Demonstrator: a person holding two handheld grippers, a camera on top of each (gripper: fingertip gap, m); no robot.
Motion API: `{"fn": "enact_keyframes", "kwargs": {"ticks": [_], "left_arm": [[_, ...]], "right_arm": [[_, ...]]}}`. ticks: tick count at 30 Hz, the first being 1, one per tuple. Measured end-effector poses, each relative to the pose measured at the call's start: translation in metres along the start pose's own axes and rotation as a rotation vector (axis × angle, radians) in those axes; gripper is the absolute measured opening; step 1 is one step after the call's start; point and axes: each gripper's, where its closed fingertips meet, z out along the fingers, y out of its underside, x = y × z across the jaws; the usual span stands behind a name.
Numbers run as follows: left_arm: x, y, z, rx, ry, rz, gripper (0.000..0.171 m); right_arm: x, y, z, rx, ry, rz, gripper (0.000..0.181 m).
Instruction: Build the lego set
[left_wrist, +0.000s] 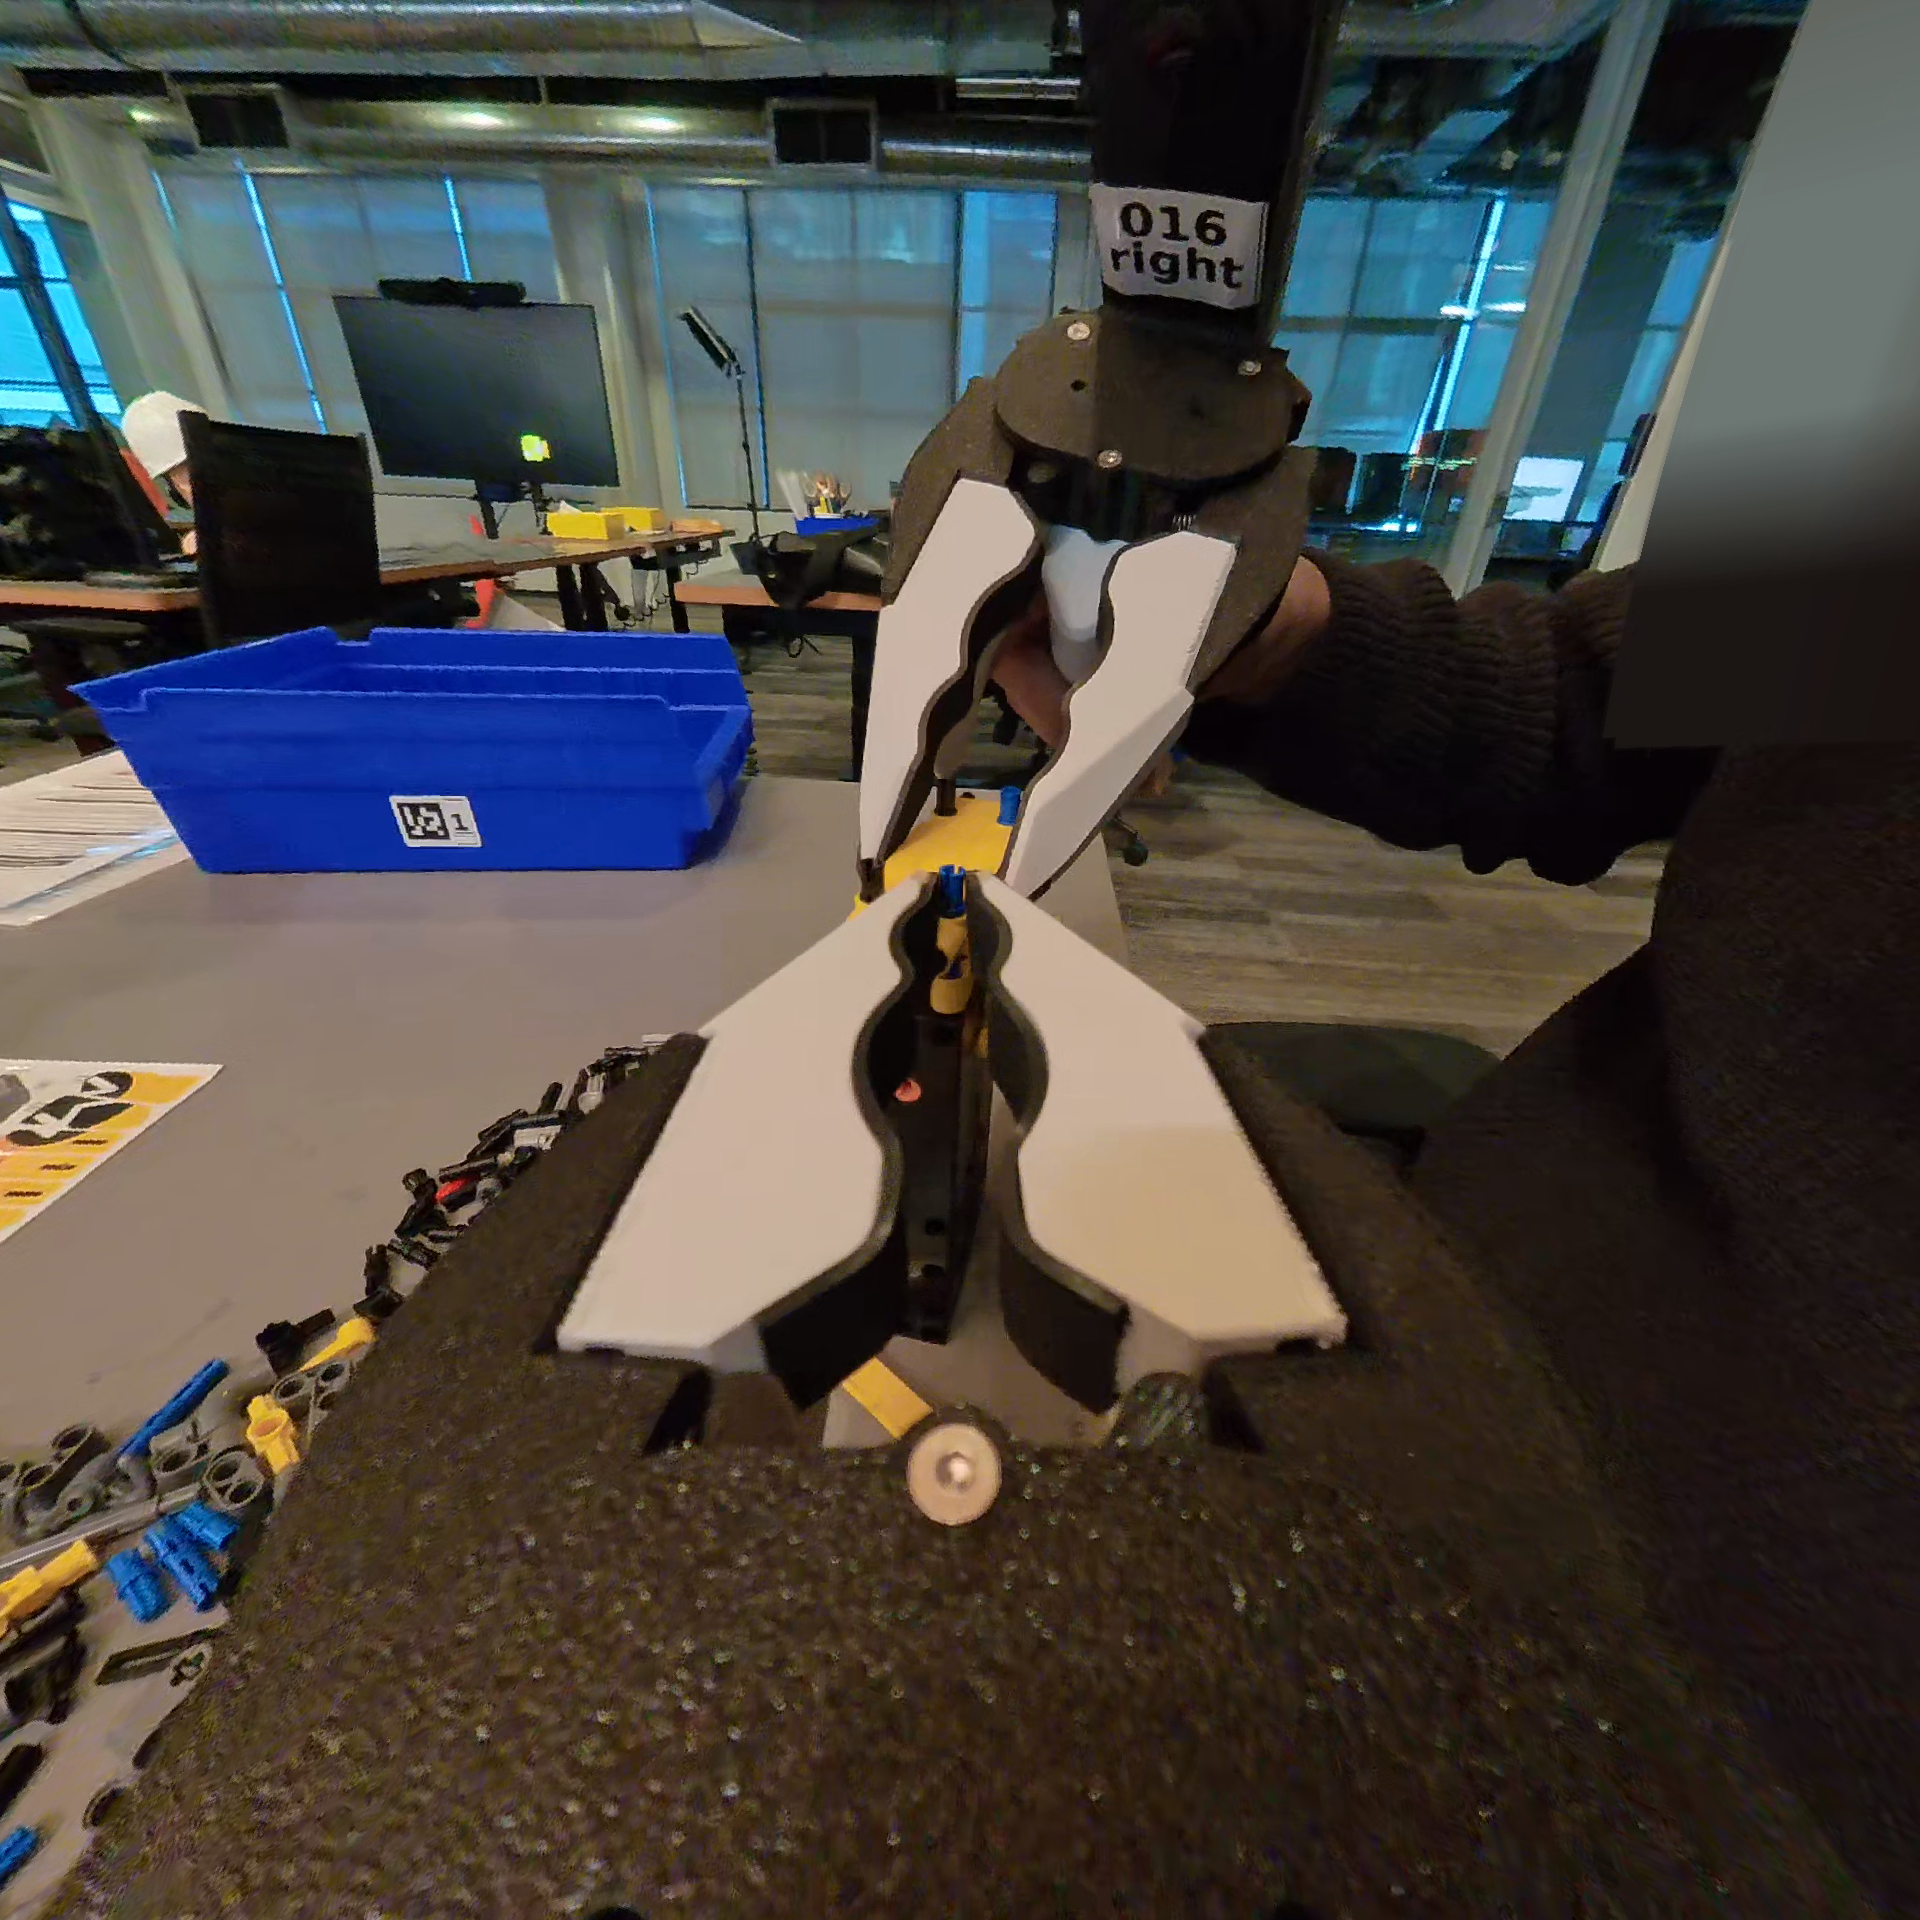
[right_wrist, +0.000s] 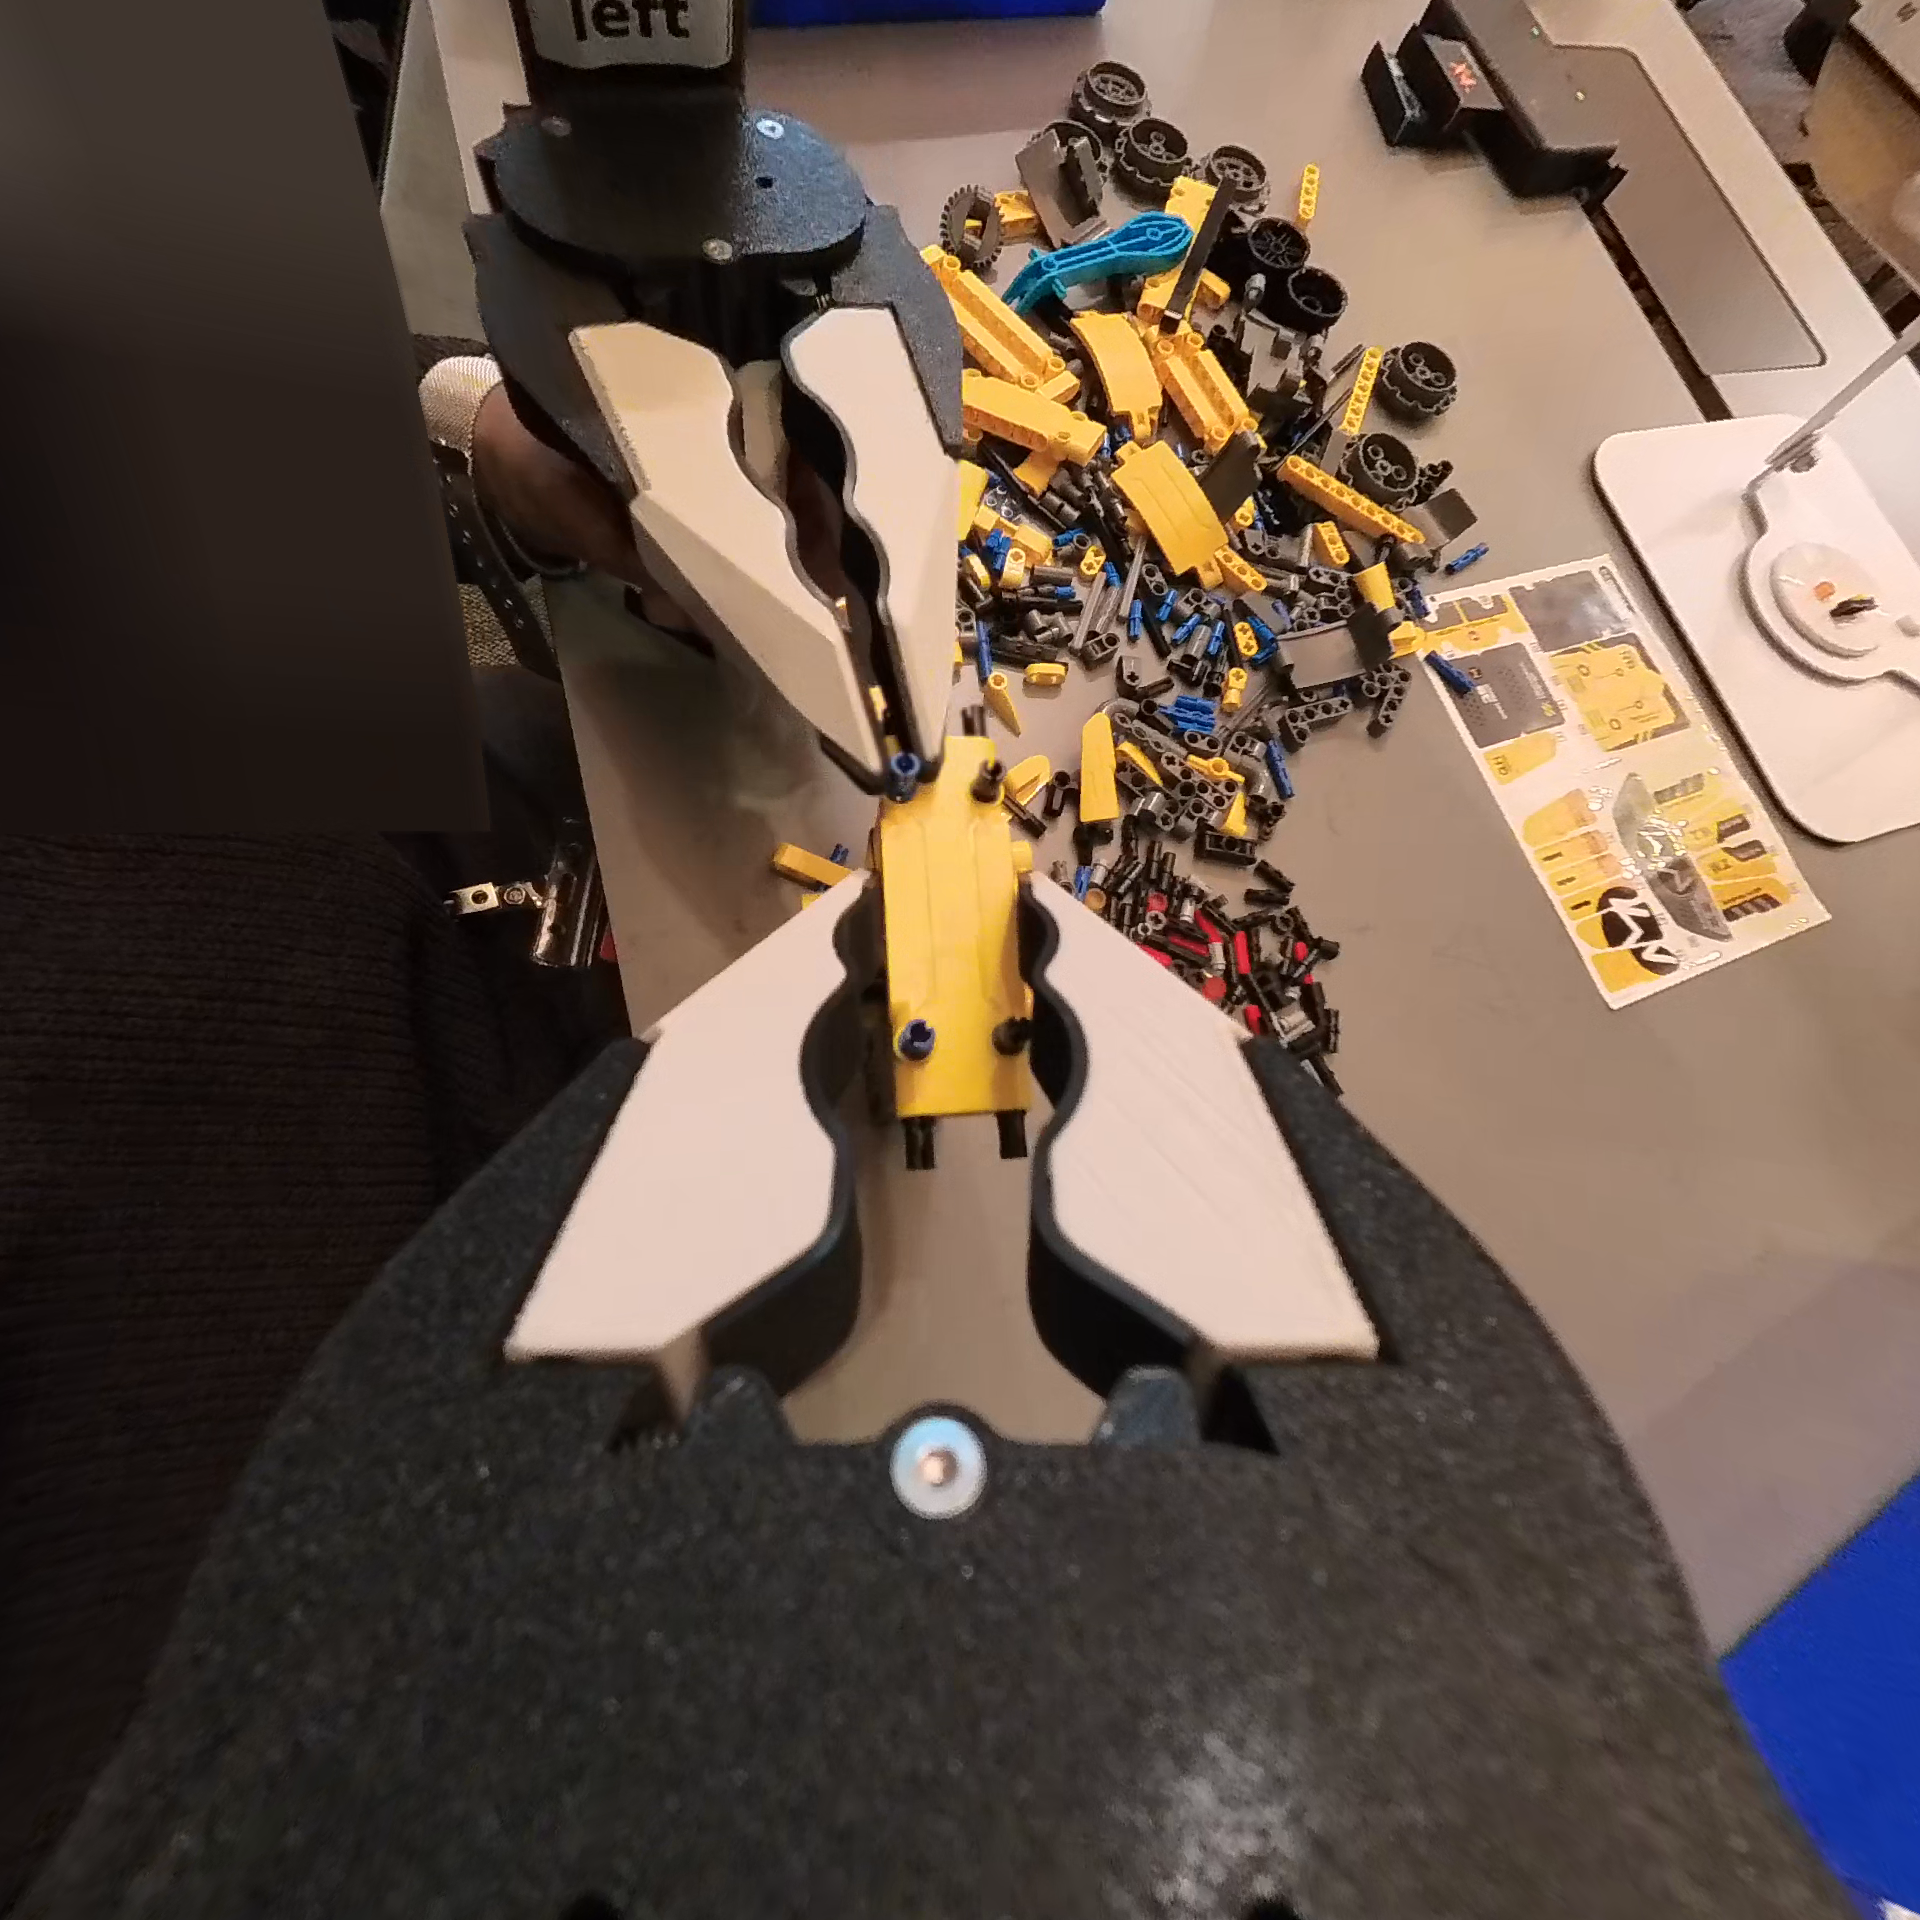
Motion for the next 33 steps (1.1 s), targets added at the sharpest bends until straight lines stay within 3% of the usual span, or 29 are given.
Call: {"fn": "enact_keyframes", "kwargs": {"ticks": [8,10,14,18,25,28,33], "left_arm": [[0.000,0.000,0.000,-0.006,0.003,-0.009,0.003],[-0.001,0.000,0.000,-0.005,-0.001,-0.006,0.003],[-0.001,0.000,0.000,-0.005,-0.001,-0.003,0.003],[-0.001,0.000,0.000,-0.005,-0.004,-0.005,0.003],[-0.002,0.000,0.000,-0.005,-0.012,0.004,0.003],[-0.002,0.000,0.000,-0.004,-0.016,0.007,0.003],[-0.002,0.000,0.000,-0.002,-0.019,0.009,0.003]], "right_arm": [[-0.003,0.001,-0.002,0.005,-0.043,0.028,0.026],[-0.001,-0.006,-0.009,0.045,-0.055,0.056,0.035],[0.010,-0.016,-0.031,0.112,-0.032,0.103,0.035],[0.010,-0.004,-0.041,0.057,-0.026,0.089,0.021],[-0.004,0.013,-0.034,-0.038,-0.037,0.033,0.017],[-0.004,0.013,-0.031,-0.056,-0.022,0.002,0.007],[0.002,0.013,-0.029,-0.076,0.015,-0.035,0.006]]}}
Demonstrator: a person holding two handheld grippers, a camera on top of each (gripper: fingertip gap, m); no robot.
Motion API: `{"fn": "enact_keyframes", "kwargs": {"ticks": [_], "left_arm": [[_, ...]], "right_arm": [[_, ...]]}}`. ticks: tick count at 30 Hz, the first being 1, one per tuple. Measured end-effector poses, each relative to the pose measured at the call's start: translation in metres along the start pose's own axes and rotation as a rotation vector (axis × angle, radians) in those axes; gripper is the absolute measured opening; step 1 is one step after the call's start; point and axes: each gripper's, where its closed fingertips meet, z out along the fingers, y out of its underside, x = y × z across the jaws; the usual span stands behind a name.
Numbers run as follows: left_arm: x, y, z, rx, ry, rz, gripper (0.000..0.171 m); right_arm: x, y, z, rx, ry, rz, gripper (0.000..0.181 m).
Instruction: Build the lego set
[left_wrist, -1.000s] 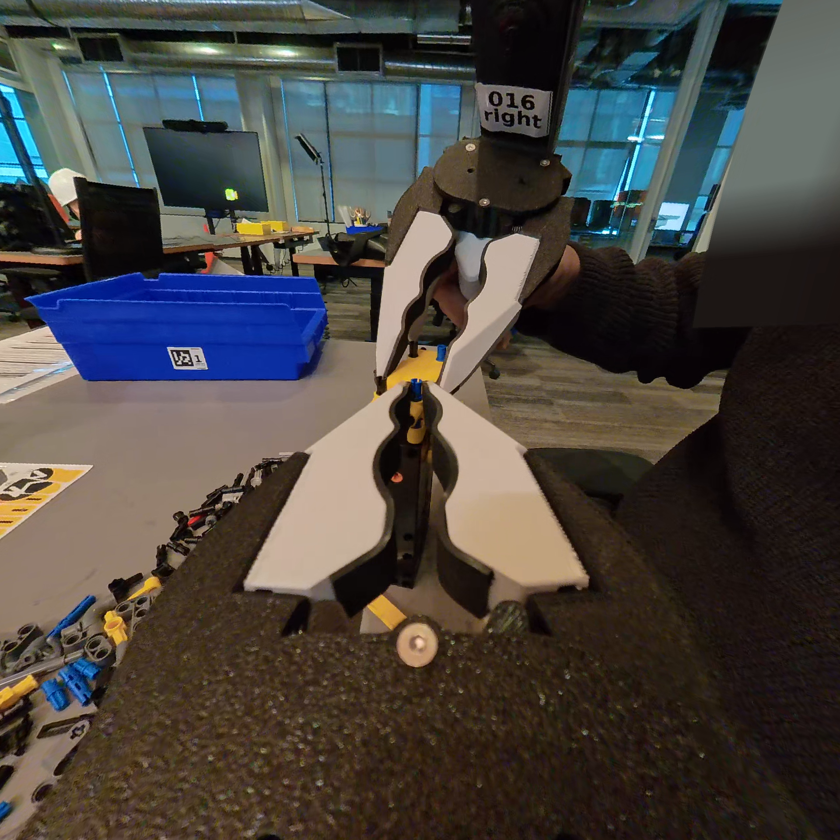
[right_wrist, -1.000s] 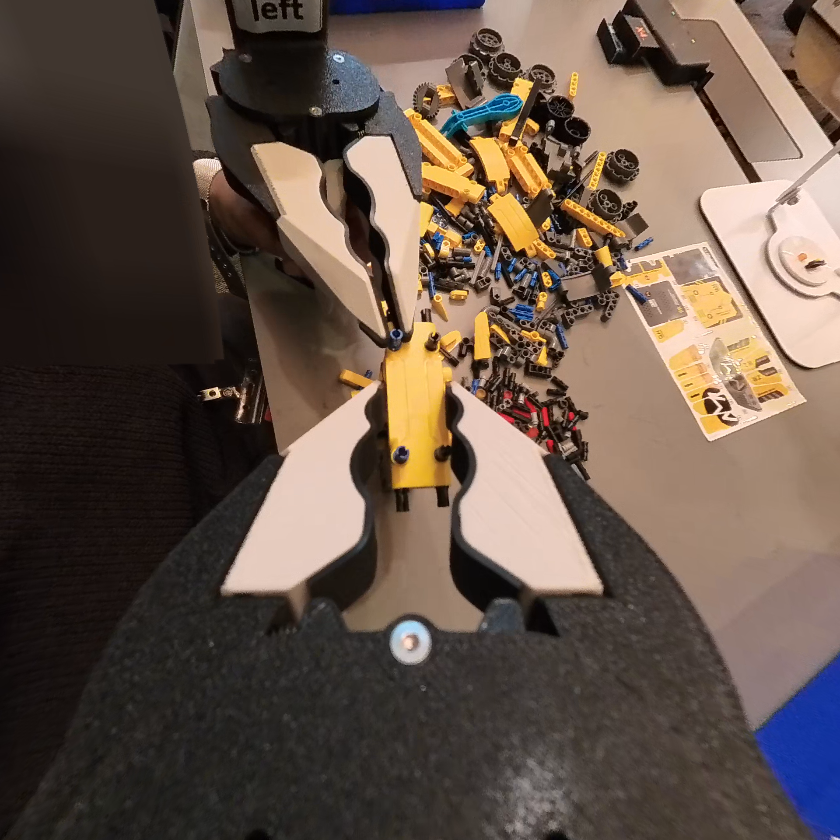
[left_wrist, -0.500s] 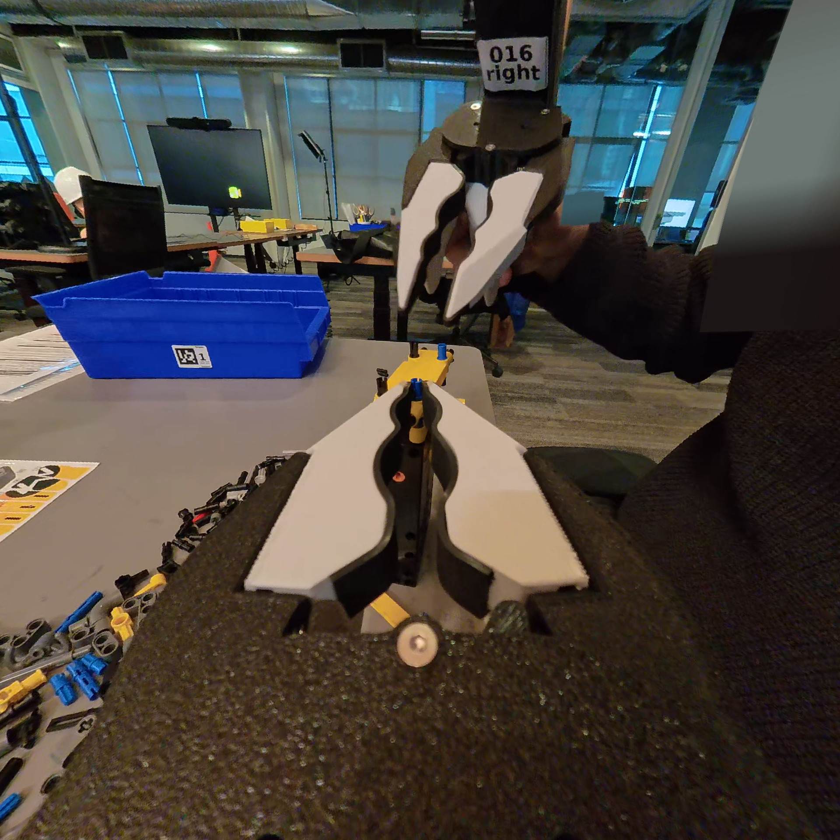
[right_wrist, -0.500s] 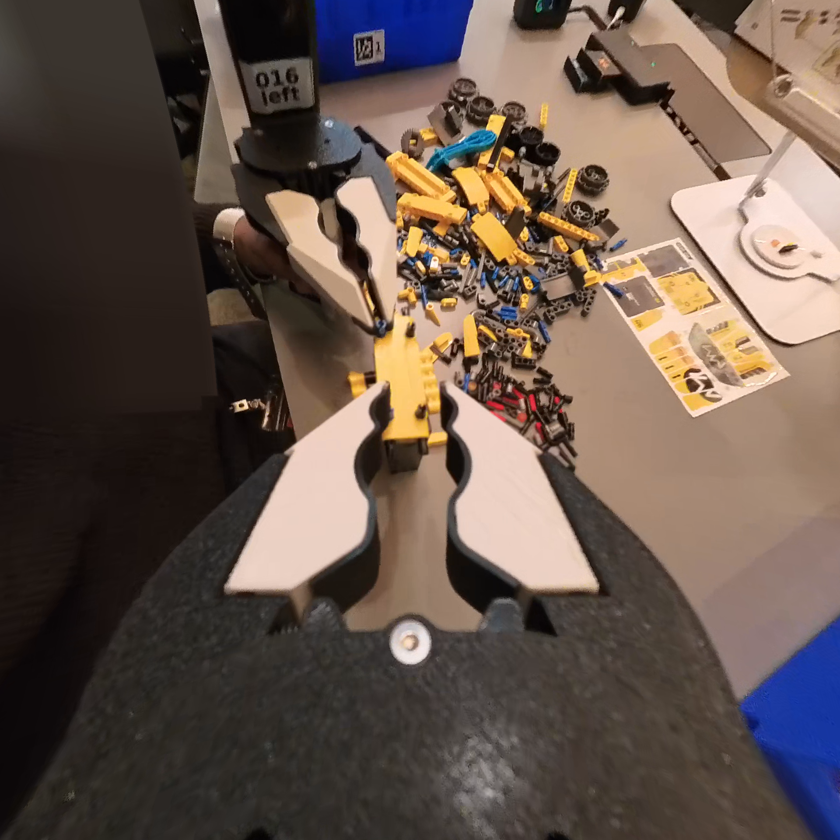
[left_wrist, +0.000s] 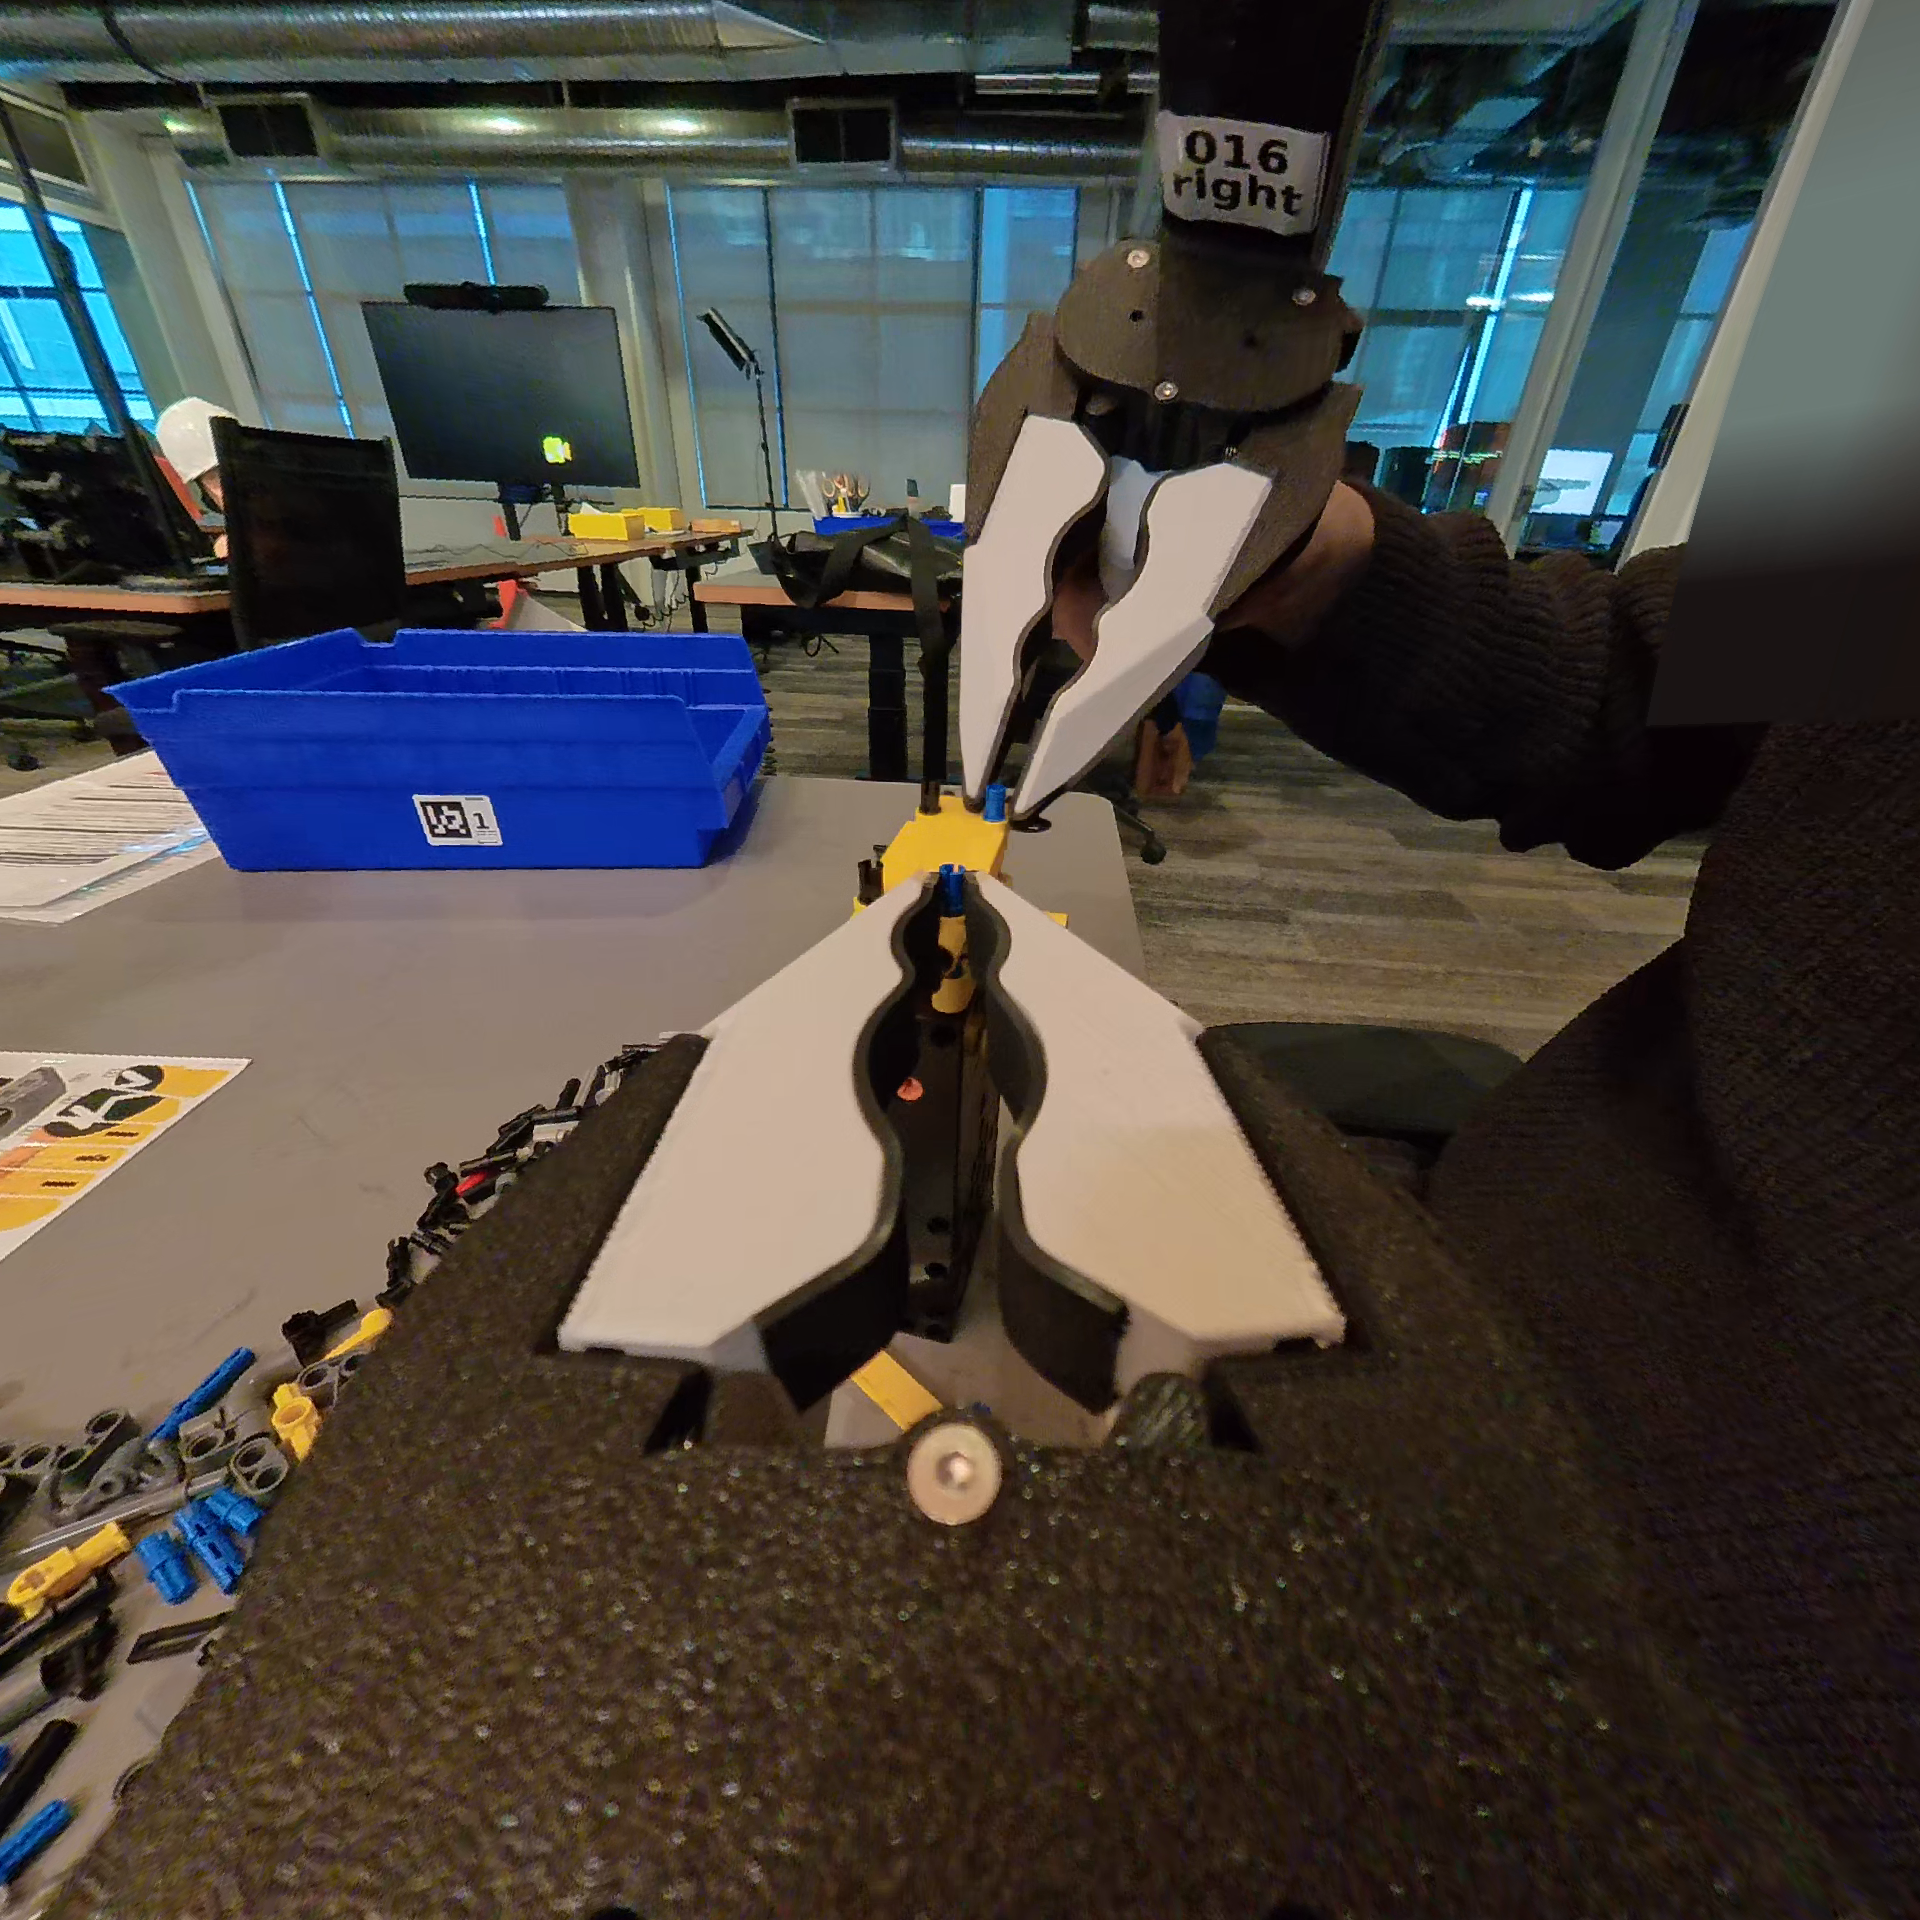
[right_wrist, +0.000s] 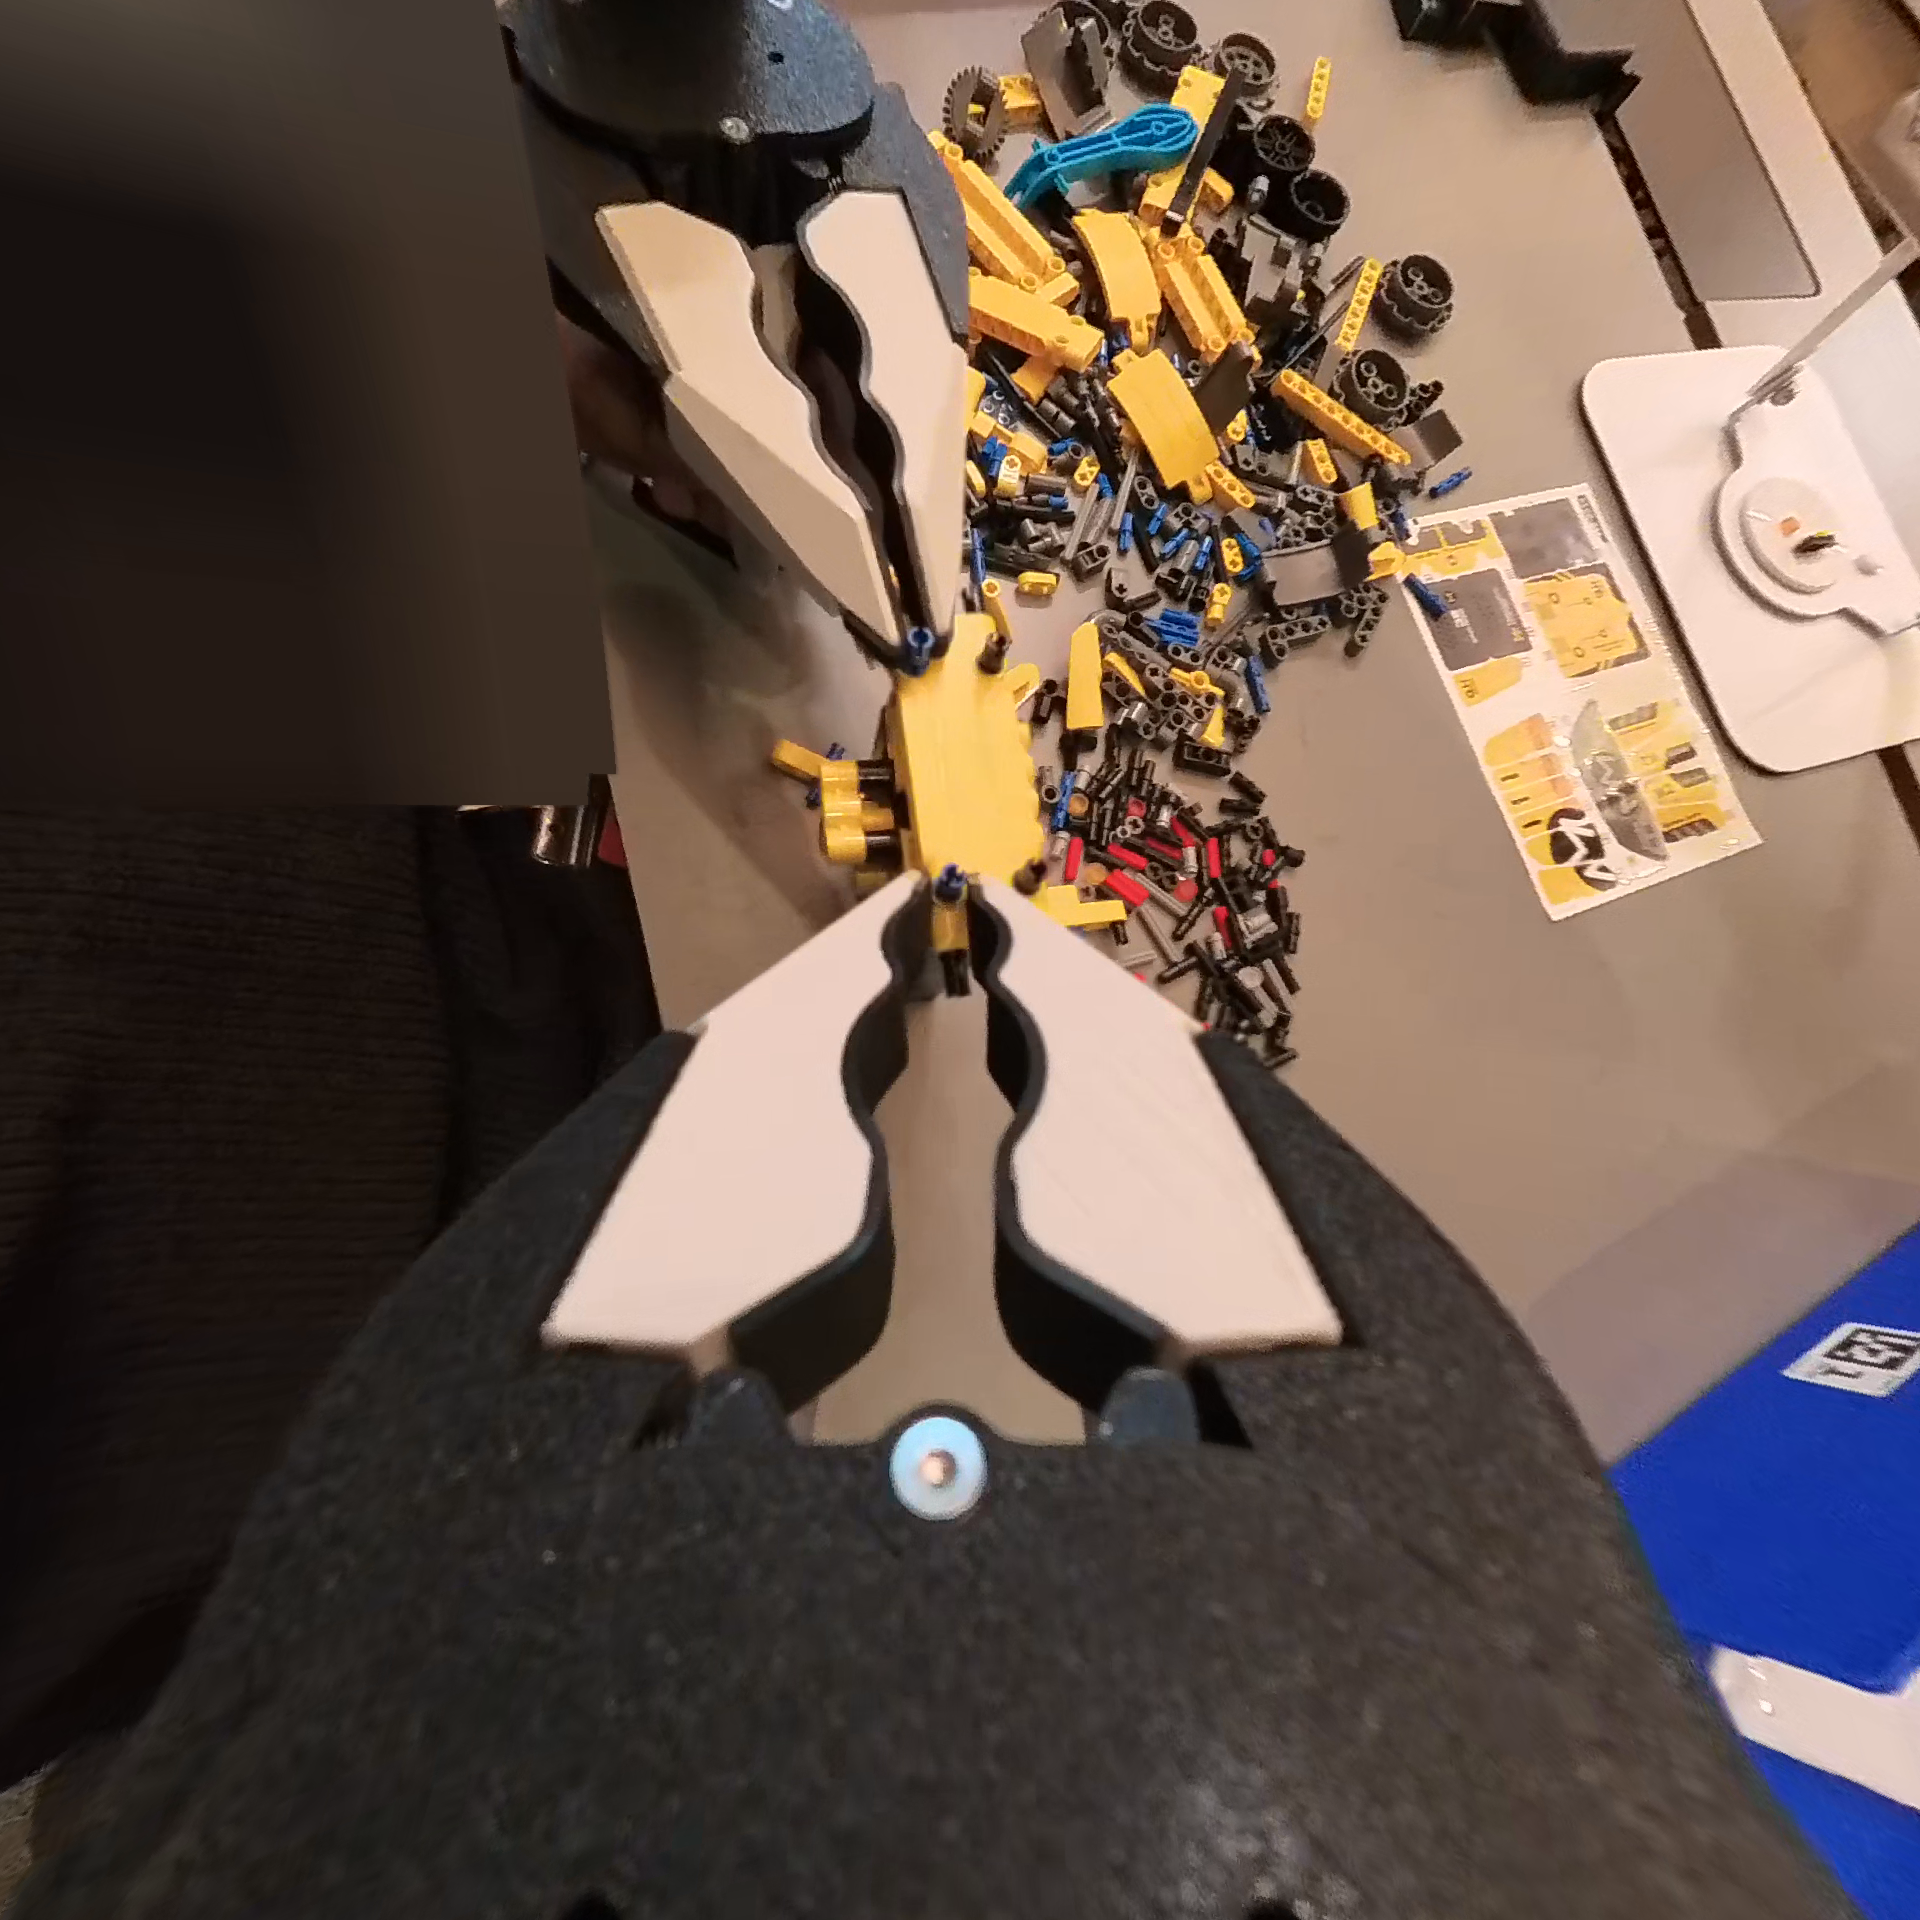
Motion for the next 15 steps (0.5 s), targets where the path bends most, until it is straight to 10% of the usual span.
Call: {"fn": "enact_keyframes", "kwargs": {"ticks": [15], "left_arm": [[-0.0001,0.0002,0.0002,0.003,0.002,-0.004,0.003]], "right_arm": [[-0.0012,0.0008,0.0002,-0.007,0.006,-0.009,0.006]]}}
